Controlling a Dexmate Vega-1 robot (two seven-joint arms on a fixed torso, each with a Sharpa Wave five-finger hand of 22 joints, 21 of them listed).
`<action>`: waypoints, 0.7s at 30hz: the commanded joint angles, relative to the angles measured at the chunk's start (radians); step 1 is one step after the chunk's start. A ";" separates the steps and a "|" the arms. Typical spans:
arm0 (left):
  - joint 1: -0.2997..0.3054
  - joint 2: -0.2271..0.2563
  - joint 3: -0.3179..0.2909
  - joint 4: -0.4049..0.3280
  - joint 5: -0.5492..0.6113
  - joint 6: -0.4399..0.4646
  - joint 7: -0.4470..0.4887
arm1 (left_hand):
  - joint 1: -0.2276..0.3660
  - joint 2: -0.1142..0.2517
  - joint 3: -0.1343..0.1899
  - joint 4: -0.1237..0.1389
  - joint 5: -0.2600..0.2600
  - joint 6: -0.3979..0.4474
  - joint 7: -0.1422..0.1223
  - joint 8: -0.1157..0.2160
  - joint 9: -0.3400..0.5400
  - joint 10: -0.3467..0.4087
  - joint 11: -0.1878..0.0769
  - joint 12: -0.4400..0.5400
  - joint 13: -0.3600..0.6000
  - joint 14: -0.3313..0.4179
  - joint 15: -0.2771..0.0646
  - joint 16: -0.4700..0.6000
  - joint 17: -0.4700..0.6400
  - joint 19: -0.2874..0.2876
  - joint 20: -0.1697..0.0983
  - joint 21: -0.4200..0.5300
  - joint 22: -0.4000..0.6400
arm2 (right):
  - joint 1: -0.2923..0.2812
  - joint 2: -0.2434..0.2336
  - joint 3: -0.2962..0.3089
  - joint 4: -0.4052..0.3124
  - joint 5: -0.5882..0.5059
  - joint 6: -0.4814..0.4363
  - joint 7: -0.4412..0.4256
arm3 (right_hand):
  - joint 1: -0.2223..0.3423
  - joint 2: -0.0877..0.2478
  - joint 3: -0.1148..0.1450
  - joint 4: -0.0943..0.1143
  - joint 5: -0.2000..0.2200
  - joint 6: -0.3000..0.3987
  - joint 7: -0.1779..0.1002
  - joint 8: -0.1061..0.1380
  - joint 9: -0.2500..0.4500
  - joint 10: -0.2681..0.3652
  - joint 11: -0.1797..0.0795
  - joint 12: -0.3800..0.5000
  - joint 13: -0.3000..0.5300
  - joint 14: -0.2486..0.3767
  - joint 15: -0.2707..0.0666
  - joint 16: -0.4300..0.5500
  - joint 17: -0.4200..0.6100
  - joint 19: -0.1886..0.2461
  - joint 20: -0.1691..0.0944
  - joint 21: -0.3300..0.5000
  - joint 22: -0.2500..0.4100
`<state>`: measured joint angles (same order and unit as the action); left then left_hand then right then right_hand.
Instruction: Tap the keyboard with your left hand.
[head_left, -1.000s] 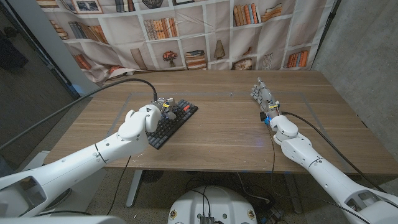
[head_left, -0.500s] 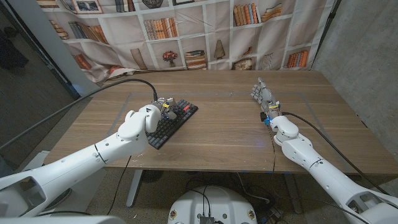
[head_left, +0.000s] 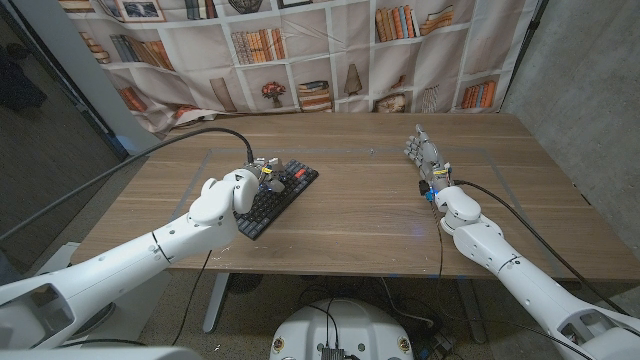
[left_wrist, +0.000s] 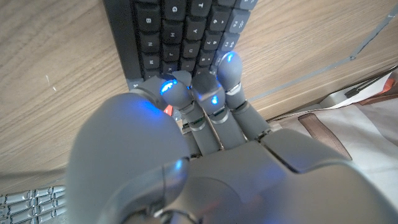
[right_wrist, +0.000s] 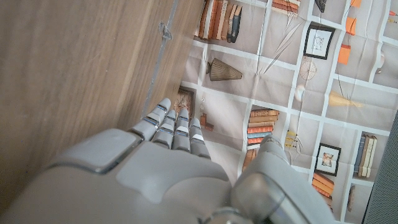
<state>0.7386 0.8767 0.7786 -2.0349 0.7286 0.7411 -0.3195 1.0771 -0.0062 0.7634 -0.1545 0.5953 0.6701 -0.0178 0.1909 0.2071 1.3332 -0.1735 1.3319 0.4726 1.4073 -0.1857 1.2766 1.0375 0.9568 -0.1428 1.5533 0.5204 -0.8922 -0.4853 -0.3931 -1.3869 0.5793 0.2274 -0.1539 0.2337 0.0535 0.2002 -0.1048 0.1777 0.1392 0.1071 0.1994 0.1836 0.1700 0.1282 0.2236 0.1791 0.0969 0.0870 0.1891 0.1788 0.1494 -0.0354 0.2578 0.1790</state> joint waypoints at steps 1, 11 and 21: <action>-0.017 -0.015 0.015 0.024 -0.010 -0.011 -0.004 | -0.004 -0.001 0.008 0.002 -0.003 0.006 0.002 0.001 0.002 -0.008 -0.001 0.003 -0.001 0.003 -0.005 -0.001 0.001 -0.004 -0.073 0.005 0.004 | -0.007 0.003 0.005 0.005 0.002 0.015 -0.001 | 0.002 0.001 -0.001 -0.005 0.000 0.008 0.002 -0.002 0.003 0.009 -0.003 -0.004 0.005 0.009 0.002 -0.001 0.006 0.006 -0.004 -0.004 0.005; -0.013 -0.022 0.018 0.030 -0.028 0.001 0.001 | -0.007 0.000 0.011 0.002 -0.007 0.009 0.001 0.001 0.002 -0.012 0.003 0.012 0.007 0.003 -0.004 -0.006 -0.003 -0.005 -0.073 0.005 -0.004 | -0.007 0.003 0.008 0.001 0.006 0.012 -0.003 | 0.002 0.001 -0.001 -0.005 0.000 0.008 0.002 -0.003 0.003 0.009 -0.004 -0.004 0.005 0.009 0.002 -0.002 0.006 0.008 -0.004 -0.006 0.005; -0.008 -0.029 0.024 0.034 -0.057 0.019 0.014 | -0.009 0.001 0.013 0.001 -0.010 0.016 0.002 0.002 0.002 -0.013 0.001 0.011 0.001 0.004 -0.004 -0.006 -0.003 -0.005 -0.073 0.006 -0.010 | -0.008 0.000 0.008 0.002 0.007 0.013 0.002 | 0.001 0.001 -0.001 -0.006 0.000 0.008 0.002 -0.003 0.003 0.010 -0.004 -0.005 0.005 0.009 0.002 -0.002 0.006 0.008 -0.003 -0.008 0.005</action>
<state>0.7280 0.8559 0.7924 -2.0097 0.7034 0.7416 -0.3137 1.0678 0.0028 0.7707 -0.1534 0.5878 0.6737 -0.0143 0.1909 0.2068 1.3208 -0.1716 1.3396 0.4726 1.4073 -0.1857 1.2721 1.0323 0.9514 -0.1375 1.5532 0.5086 -0.8981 -0.4828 -0.3872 -1.3848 0.5838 0.2411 -0.1538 0.2337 0.0535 0.2002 -0.1048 0.1778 0.1392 0.1072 0.1995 0.1835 0.1700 0.1282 0.2236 0.1791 0.0991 0.0888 0.1892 0.1789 0.1494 -0.0353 0.2509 0.1790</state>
